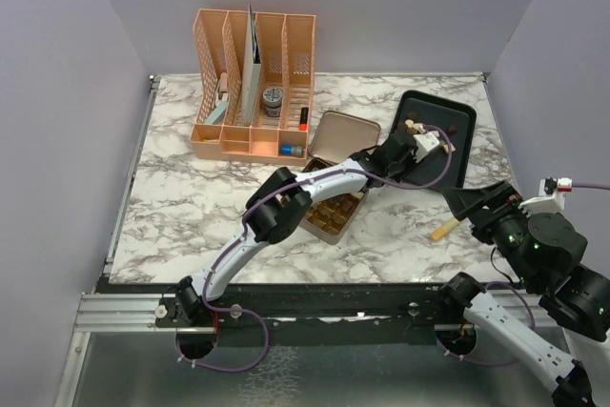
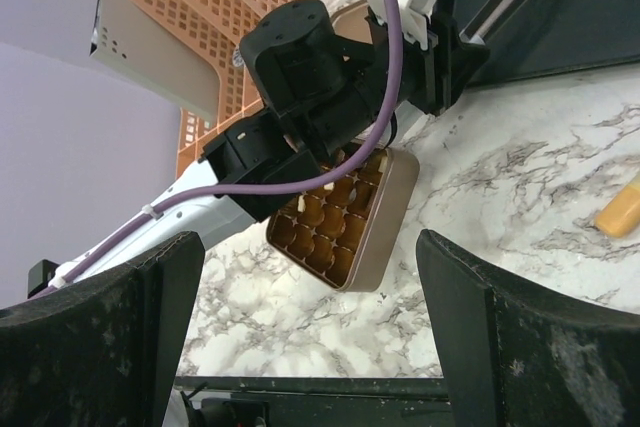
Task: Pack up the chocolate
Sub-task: Pick up the fake chocolate from the plate.
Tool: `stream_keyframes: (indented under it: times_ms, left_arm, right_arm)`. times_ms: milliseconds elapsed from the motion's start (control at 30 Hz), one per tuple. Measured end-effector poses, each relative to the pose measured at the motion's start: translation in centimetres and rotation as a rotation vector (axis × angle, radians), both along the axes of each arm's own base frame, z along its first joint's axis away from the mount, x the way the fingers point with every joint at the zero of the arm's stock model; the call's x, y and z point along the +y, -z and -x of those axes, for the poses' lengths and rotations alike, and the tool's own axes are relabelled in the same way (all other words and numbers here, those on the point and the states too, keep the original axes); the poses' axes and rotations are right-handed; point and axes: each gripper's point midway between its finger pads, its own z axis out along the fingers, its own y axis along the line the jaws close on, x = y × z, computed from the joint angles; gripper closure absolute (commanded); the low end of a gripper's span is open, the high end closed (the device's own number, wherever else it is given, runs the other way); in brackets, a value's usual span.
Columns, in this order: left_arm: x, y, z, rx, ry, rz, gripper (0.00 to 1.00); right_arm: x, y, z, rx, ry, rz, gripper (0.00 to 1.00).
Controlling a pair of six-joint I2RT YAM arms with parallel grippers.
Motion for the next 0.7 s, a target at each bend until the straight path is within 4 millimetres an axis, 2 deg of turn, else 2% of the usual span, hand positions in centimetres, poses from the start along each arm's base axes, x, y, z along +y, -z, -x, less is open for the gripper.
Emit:
stream_keyframes:
  times_ms: [167, 400, 567, 700]
  left_arm:
    - [0.9, -0.1, 1.4, 0.015, -0.001, -0.003, 0.75]
    - [2.4, -2.8, 2.4, 0.023, -0.029, 0.041, 0.82]
    - [2.8, -4.6, 2.4, 0.012, -0.051, 0.081, 0.82]
    - [3.2, -5.0, 2.5, 0.012, -0.073, 0.092, 0.80]
  right_arm:
    - [-0.1, -0.1, 0.1, -0.005, 0.001, -0.010, 0.08]
    - [-0.1, 0.2, 0.2, -0.004, 0.003, -0.017, 0.09]
    - [-0.2, 0.2, 0.3, -0.005, 0.004, -0.022, 0.09]
    - [-0.2, 0.2, 0.3, -0.007, 0.004, -0.023, 0.09]
